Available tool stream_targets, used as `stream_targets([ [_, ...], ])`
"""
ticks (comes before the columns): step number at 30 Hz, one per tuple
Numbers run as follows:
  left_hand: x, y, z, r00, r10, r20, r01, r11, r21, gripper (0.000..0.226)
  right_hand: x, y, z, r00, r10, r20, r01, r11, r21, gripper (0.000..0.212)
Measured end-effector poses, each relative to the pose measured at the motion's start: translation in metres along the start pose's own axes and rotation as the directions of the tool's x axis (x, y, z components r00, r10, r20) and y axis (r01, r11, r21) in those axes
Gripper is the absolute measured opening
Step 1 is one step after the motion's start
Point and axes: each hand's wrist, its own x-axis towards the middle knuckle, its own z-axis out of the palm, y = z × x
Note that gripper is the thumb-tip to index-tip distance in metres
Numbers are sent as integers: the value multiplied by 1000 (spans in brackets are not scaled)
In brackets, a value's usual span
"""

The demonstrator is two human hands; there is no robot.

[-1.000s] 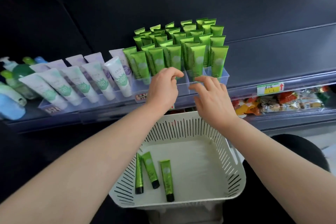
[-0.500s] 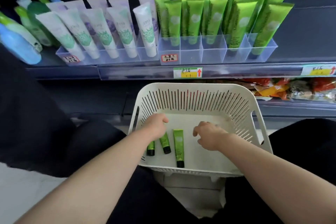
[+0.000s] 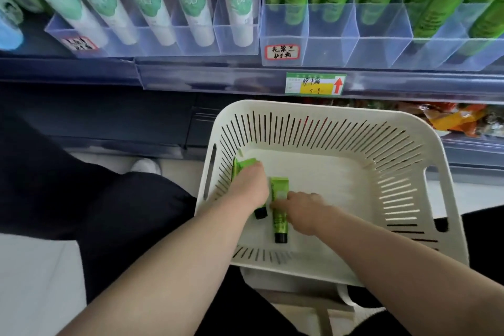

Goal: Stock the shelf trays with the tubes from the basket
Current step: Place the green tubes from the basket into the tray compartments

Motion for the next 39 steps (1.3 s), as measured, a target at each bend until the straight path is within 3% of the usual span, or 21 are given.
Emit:
stream_targets([
  [7,11,3,9,991,11,131,-50,954,297,34,-13,30,-1,998,50,-35,-47,996,77,47],
  [11,9,11,10,963,129,237,-226,865,447,28,-16,42,3,995,85,-53,-79,991,106,40],
  [15,9,12,19,923,233,305,-349,839,418,27,-10,44,5,984,149,-101,-128,974,189,31],
  [20,13,10,23,979,186,82,-199,958,208,27,3,46,5,918,224,-327,-165,966,199,40],
  [23,18,7,19,997,65,31,-69,985,159,29,7,48,7,948,246,-204,-198,953,229,75],
  [26,20,3,19,1000,-9,21,6,993,121,29,8,47,15,941,310,-137,-240,895,376,84],
  [28,20,3,20,1000,-16,14,14,993,116,29,7,47,21,932,349,-102,-268,849,454,76],
  [33,34,16,26,998,-24,-60,31,991,127,36,-3,65,12,930,348,-121,-272,870,412,30],
  [35,40,25,31,997,-31,-74,40,990,135,41,-12,73,-3,934,343,-97,-270,859,435,26],
  [39,49,39,42,995,-78,-67,87,987,133,46,-32,80,-26,901,391,-186,-271,845,461,22],
])
